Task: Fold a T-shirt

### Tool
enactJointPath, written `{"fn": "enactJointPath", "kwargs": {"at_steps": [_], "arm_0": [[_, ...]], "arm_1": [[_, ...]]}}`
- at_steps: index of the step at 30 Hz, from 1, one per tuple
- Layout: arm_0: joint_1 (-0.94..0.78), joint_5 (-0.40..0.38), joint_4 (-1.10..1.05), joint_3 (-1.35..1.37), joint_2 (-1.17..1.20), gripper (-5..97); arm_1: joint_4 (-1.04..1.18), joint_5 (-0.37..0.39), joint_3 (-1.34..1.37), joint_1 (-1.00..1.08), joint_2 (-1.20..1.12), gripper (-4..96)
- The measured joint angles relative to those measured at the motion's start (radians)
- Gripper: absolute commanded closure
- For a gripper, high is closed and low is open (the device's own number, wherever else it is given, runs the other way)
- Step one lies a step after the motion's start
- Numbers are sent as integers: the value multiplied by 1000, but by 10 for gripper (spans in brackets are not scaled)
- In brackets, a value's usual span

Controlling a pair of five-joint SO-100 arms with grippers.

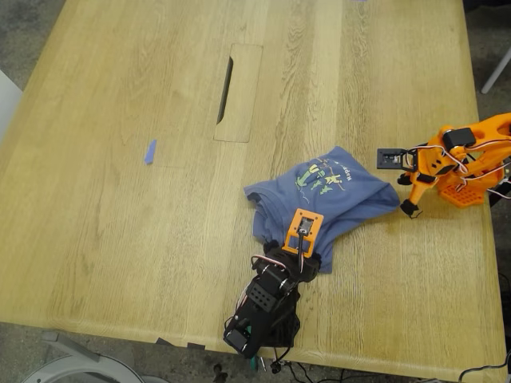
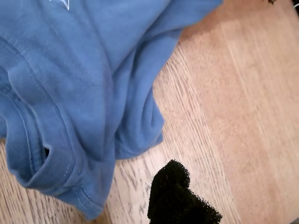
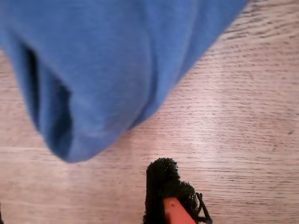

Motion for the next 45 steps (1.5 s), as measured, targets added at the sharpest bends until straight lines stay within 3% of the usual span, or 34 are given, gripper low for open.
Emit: {"fn": "enactJointPath", "kwargs": {"at_steps": [8,11,14,21,32,38,45], "arm_0": [[-20,52,-192,-132,-227,384],[-48,95,-293,-175,-351,388],[-81,115,-393,-199,-457,460],[-225,127,-655,-201,-571,715],[-442,81,-907,-124,-669,918],[-448,57,-1094,-123,-868,918],[-459,48,-1184,-123,-1042,915]], "arm_1": [[34,-9,-232,29,-92,498],[-34,-15,-325,57,-196,553],[-146,-31,-413,72,-331,600],[-419,-80,-627,155,-657,911],[-738,-98,-899,199,-1088,912],[-834,-98,-919,147,-1187,912],[-960,-61,-687,120,-1167,912]]}}
